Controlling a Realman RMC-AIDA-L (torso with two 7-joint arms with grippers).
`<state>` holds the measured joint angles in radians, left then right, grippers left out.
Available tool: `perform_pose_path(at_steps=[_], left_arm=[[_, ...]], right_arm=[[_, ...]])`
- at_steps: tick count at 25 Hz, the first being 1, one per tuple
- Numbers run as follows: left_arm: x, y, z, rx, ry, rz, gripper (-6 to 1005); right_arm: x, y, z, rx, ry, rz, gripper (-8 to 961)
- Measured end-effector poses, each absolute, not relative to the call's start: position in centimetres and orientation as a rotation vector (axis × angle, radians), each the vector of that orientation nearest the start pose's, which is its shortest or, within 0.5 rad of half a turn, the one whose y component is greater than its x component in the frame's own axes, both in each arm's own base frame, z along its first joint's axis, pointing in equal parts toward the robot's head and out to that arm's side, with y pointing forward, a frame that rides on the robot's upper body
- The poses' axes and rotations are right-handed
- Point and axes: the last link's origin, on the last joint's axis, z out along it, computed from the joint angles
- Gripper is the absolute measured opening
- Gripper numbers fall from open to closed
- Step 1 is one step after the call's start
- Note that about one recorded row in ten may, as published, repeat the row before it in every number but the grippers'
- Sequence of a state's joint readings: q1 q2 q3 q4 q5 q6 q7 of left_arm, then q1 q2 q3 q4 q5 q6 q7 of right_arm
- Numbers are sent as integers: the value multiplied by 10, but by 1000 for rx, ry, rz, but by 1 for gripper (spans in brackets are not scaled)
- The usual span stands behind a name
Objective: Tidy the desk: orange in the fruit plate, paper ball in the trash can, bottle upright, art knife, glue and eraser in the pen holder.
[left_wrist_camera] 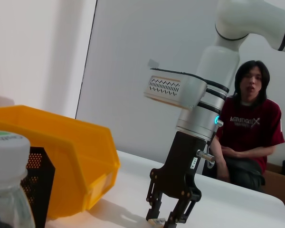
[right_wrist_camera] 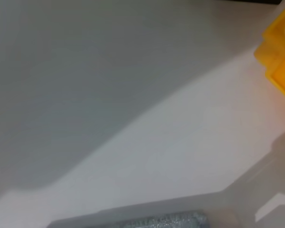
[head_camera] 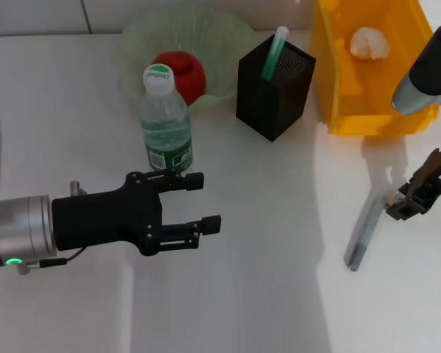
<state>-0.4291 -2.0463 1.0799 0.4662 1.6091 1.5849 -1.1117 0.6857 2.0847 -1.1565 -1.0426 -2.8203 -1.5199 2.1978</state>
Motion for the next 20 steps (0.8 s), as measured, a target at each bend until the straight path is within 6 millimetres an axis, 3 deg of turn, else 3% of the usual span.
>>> perform_pose_path(at_steps=[5, 14, 17, 18, 20], left_arm=[[-263, 281, -39, -2815, -465, -923, 765], [-263, 281, -39, -2809, -468, -925, 765], [-263, 280, -37, -2812, -470, -930, 765], [-263, 280, -37, -2812, -469, -932, 765], [-263, 280, -36, -2810, -466, -934, 765]], right_arm=[[248, 367, 8, -2627, 814, -765, 438], [244, 368, 14, -2604, 818, -744, 261], [217, 366, 35, -2594, 807, -682, 244], [217, 366, 35, -2594, 807, -682, 244], [194, 367, 51, -2561, 773, -616, 243]])
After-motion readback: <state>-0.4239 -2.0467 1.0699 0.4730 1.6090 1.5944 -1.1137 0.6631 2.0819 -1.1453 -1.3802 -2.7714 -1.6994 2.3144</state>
